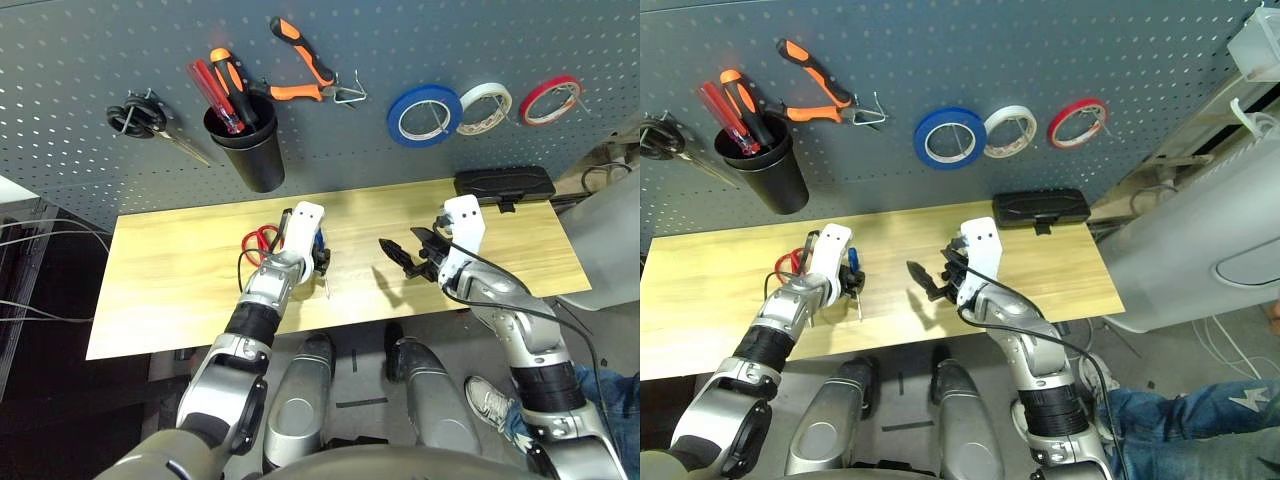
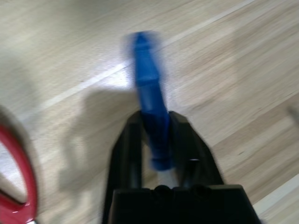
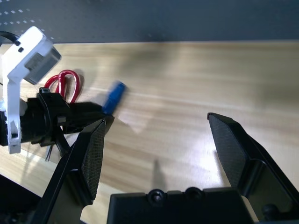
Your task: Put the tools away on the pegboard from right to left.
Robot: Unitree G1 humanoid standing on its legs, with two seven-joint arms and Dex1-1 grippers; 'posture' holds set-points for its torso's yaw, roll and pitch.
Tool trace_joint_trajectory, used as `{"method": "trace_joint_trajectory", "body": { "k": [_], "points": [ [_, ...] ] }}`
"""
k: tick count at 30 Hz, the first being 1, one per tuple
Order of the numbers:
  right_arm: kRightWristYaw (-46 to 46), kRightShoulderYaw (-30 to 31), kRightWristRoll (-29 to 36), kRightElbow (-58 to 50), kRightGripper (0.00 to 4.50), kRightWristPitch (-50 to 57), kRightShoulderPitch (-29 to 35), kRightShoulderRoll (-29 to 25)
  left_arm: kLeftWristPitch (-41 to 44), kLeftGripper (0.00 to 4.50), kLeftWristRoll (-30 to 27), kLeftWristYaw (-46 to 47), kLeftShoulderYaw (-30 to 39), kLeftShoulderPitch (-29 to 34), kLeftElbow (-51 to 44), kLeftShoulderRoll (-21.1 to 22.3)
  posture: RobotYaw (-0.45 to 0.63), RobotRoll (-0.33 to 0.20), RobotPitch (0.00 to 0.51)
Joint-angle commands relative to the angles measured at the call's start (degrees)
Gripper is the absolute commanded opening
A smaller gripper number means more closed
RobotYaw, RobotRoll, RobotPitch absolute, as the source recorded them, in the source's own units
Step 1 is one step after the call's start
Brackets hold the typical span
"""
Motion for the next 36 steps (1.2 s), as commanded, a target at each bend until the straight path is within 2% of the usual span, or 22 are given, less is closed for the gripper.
{"method": "trace_joint_trajectory", "body": {
  "k": [1,5,9,14,18,22,29,36],
  "points": [
    [1.9,0.3,-0.8,2.4,4.50,-0.2,-0.8,-0.6,-1.0,0.53,-1.1,-0.3,0.3,2.1,0.1,-1.0,0.16,0.000,0.271],
    [4.2,0.0,-0.6,3.8,4.50,0.2,-2.2,-1.8,-2.9,0.53,-1.9,-0.5,0.3,2.8,-2.5,-1.7,0.16,0.000,0.256],
    [8.2,-0.4,1.6,2.3,4.50,3.4,-3.1,-4.2,-5.2,0.53,-4.2,-1.4,1.3,6.0,-11.2,-2.5,0.16,0.000,0.246],
    [15.9,0.9,1.2,0.5,4.50,0.4,-2.5,-9.9,-8.0,0.53,-5.7,-4.5,-0.1,12.6,-26.6,-1.0,0.16,0.000,0.233],
    [18.9,1.1,0.6,1.3,4.50,-1.6,-2.8,-11.7,-10.2,0.53,-6.6,-7.1,-1.5,15.0,-34.8,0.8,0.16,0.000,0.227],
    [20.9,1.5,-0.7,2.1,4.50,-6.1,-4.3,-11.7,-15.8,0.53,-8.8,-12.6,-2.7,16.3,-42.7,3.5,0.16,0.000,0.222],
    [20.9,1.4,-1.8,4.6,4.50,-8.1,-6.8,-10.4,-21.1,0.53,-11.8,-14.1,-1.4,14.3,-48.0,4.7,0.17,0.000,0.223],
    [21.0,0.9,-1.8,4.4,4.50,-9.6,-8.9,-8.8,-25.1,0.53,-15.0,-11.8,1.7,7.8,-50.9,2.9,0.17,0.000,0.231]
  ]
}}
